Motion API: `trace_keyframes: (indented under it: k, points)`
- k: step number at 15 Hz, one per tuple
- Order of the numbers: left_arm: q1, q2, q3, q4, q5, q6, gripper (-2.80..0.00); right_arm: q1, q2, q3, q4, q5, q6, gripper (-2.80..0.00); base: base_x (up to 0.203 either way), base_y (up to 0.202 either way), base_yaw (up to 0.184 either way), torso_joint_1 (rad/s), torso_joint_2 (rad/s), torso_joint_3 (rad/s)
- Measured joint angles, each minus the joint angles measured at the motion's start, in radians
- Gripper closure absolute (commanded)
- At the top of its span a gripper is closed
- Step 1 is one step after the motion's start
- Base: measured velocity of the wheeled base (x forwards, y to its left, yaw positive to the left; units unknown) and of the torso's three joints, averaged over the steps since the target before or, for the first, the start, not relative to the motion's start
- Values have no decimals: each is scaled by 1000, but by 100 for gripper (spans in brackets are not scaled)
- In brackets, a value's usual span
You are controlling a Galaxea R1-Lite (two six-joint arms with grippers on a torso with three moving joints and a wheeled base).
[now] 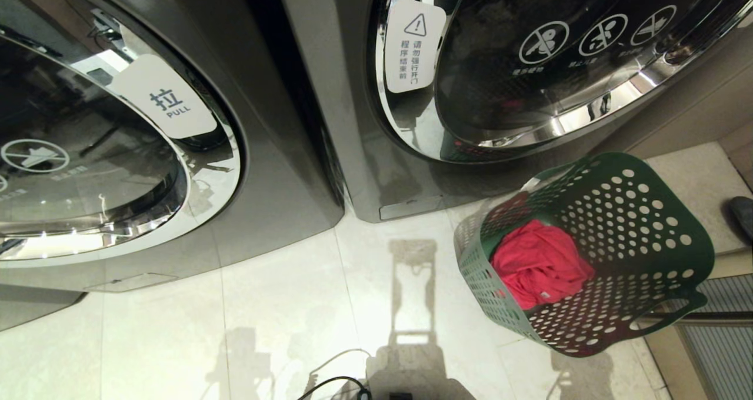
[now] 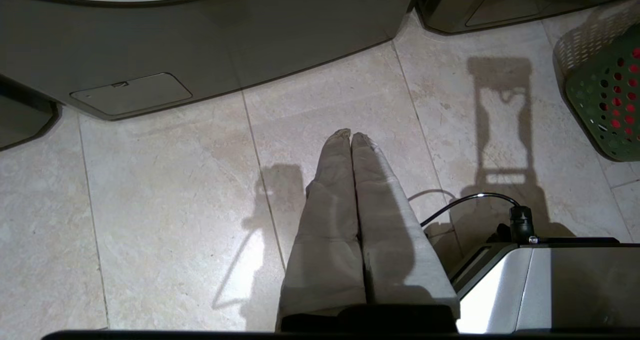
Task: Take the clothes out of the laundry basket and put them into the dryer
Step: Take the clothes out of the basket
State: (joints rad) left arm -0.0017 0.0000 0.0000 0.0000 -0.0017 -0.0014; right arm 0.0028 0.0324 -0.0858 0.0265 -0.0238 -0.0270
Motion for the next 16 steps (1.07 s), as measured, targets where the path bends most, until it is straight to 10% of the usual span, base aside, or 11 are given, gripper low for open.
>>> trace_keyframes:
  k: [6, 16]
  points:
    - [0, 0, 0, 0, 0, 0, 0, -8, 588, -353, 10, -18, 146, 0, 0, 0, 0, 0, 0, 0]
    - [0, 0, 0, 0, 0, 0, 0, -44, 1849, -897, -346, -37, 356, 0, 0, 0, 0, 0, 0, 0]
